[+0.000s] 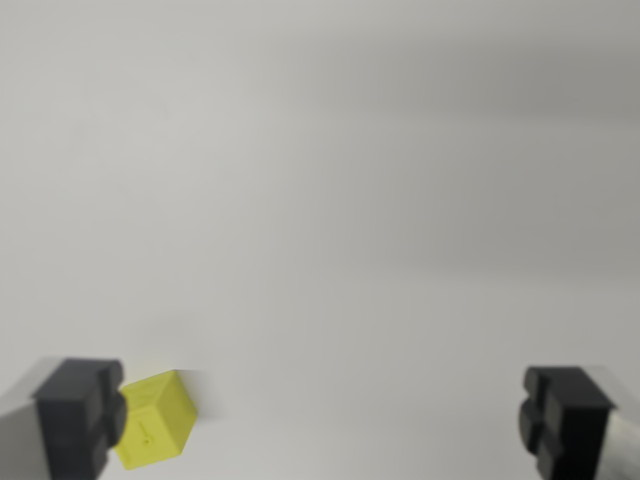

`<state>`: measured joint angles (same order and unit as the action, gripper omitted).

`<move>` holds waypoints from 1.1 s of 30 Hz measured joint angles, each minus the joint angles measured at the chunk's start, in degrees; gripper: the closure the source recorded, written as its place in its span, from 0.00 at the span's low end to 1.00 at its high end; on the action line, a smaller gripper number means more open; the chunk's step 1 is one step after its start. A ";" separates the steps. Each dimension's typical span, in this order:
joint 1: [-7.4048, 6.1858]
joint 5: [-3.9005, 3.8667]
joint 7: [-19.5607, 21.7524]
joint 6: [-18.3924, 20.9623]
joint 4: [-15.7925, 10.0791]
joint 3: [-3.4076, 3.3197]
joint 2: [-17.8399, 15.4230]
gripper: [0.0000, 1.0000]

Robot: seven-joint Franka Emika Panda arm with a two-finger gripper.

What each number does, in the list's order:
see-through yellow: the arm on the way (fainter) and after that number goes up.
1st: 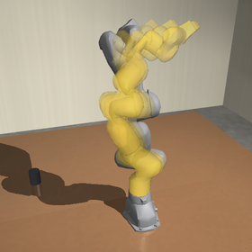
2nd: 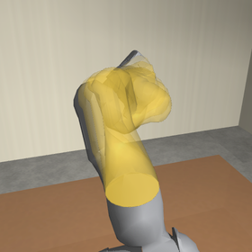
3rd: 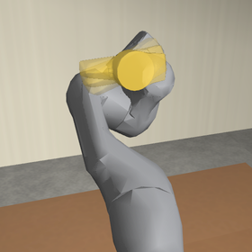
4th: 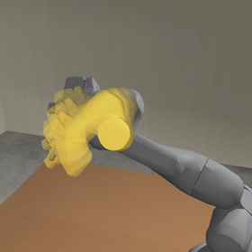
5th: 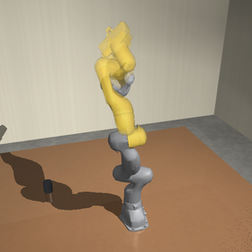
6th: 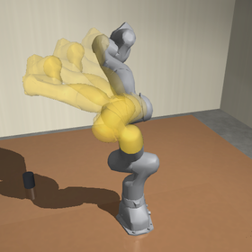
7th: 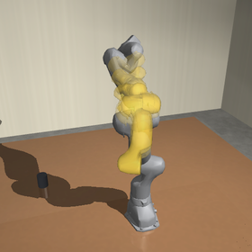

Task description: Pick yellow cube

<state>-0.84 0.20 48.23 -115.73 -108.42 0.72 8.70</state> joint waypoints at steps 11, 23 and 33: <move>-0.75 -0.01 -0.59 -2.13 -3.29 0.03 -1.21 0.00; -2.71 -0.01 -1.14 -7.82 -11.42 0.04 -3.83 0.00; -4.51 -0.01 -1.45 -12.46 -17.55 0.05 -5.44 0.00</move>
<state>-5.35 0.20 46.78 -128.19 -125.97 0.77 3.26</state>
